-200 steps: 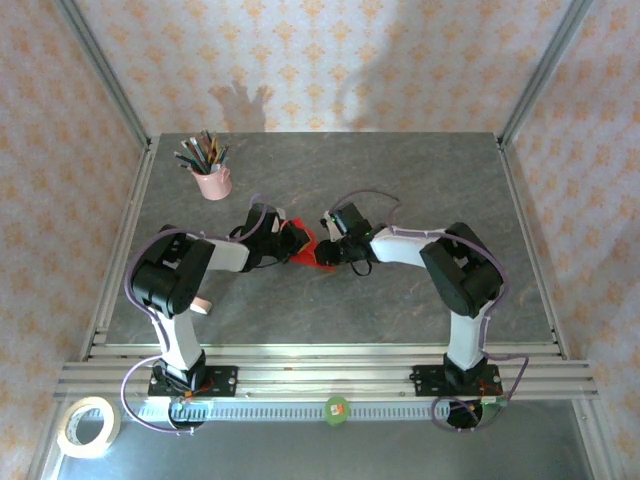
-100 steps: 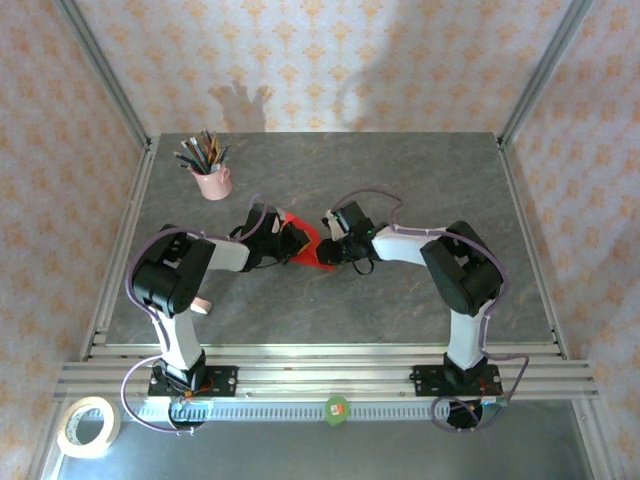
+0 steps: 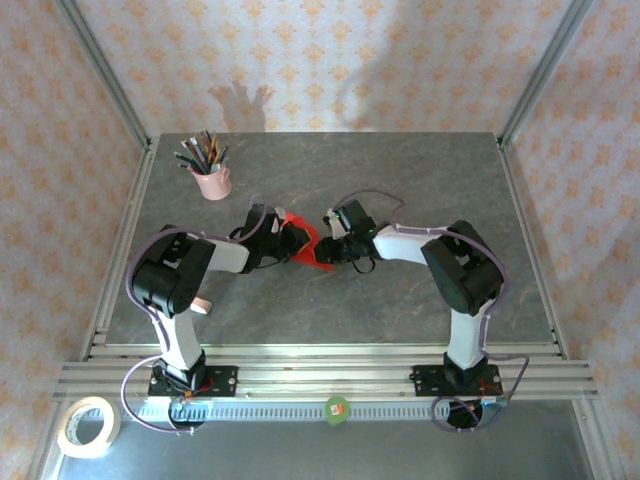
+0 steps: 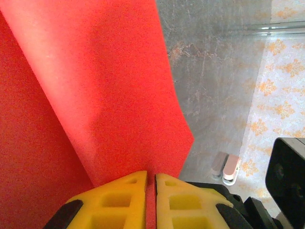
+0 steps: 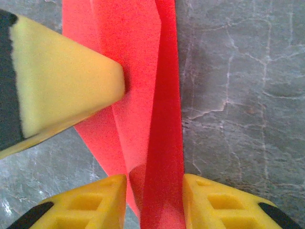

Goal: Fold a paper plane with a square sheet of paper (pick it up from the middle)

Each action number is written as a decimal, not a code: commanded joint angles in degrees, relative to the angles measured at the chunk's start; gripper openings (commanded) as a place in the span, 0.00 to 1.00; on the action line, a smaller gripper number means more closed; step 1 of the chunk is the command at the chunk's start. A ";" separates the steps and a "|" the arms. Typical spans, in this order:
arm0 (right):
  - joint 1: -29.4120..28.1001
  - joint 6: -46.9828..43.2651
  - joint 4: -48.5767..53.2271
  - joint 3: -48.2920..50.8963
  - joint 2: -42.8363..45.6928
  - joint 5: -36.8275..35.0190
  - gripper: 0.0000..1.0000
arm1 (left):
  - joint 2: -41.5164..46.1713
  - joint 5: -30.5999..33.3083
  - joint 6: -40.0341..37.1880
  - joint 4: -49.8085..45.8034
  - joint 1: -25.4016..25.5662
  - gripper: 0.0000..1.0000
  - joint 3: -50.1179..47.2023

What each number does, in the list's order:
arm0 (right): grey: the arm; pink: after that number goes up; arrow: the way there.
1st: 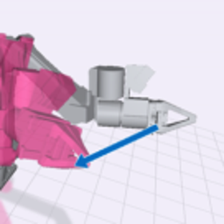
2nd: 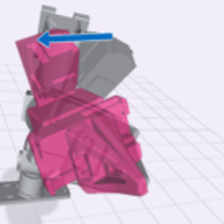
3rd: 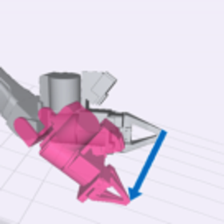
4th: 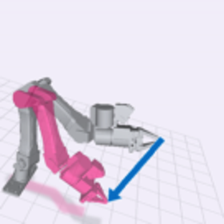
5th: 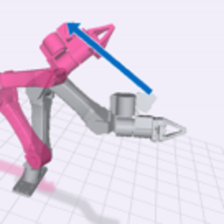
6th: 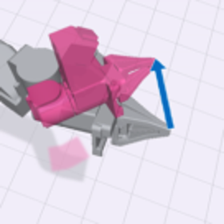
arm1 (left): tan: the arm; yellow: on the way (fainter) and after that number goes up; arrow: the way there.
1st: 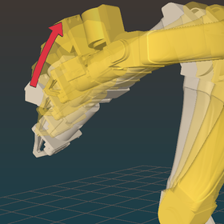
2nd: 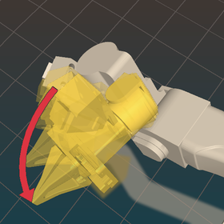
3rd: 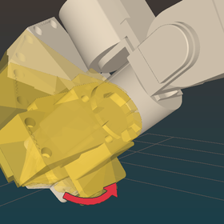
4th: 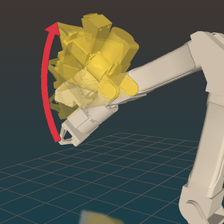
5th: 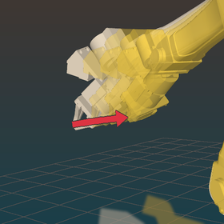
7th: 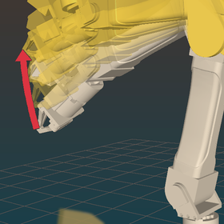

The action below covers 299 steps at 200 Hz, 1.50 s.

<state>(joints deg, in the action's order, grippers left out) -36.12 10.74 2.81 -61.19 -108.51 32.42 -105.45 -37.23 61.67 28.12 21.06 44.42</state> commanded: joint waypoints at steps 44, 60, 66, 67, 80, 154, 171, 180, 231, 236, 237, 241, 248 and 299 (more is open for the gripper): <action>-0.46 -1.24 -5.21 2.41 3.81 -1.30 0.36 | 2.76 0.93 -0.14 1.74 0.00 0.14 -1.17; -0.46 -1.65 -5.62 2.32 3.21 -0.28 0.36 | 2.88 0.93 -0.15 1.59 0.03 0.14 -1.13; -0.44 -1.82 -5.62 2.12 2.83 0.02 0.36 | 2.84 0.91 -0.15 1.56 0.03 0.14 -1.15; -0.44 -1.84 -5.62 2.12 2.80 0.06 0.36 | 2.86 0.92 -0.15 1.53 0.03 0.14 -1.17; -0.51 -2.13 -5.88 1.93 2.19 0.83 0.35 | 2.96 0.93 -0.14 1.50 -0.03 0.14 -1.17; -0.44 -3.80 -5.61 0.73 -0.50 0.36 0.33 | 2.66 0.91 -0.15 1.30 -0.06 0.14 -1.11; -0.47 -3.98 -5.80 0.64 -0.39 -1.60 0.32 | 2.35 0.97 -0.21 1.28 -0.08 0.14 -1.06; -0.45 -4.03 -5.87 0.63 -0.24 -2.69 0.32 | 2.21 0.93 -0.23 1.15 -0.06 0.14 -0.78; -0.46 -3.23 -7.26 1.99 3.43 -7.14 0.33 | 2.07 1.26 -0.88 0.28 -0.66 0.14 -0.12; -0.50 -2.84 -7.47 2.07 3.91 -7.78 0.34 | 2.24 1.43 -1.06 0.10 -0.83 0.15 -0.11; -0.47 -2.75 -7.51 2.10 3.96 -7.97 0.34 | 2.30 1.49 -1.13 -0.08 -0.88 0.15 -0.07; -0.47 -2.27 -7.63 2.25 4.23 -8.69 0.35 | 2.50 1.69 -1.28 -0.42 -1.05 0.16 -0.08; -0.45 -1.39 -7.86 2.22 4.66 -9.90 0.36 | 2.98 2.10 -1.61 -0.96 -1.34 0.18 -0.24; 0.81 8.06 -5.32 -3.77 -1.34 -15.79 0.35 | 9.27 5.15 -4.11 -5.47 -5.16 0.35 -3.27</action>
<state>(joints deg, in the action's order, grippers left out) -36.14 13.23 -3.84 -60.64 -106.52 21.28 -100.75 -35.20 59.83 25.89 17.63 42.89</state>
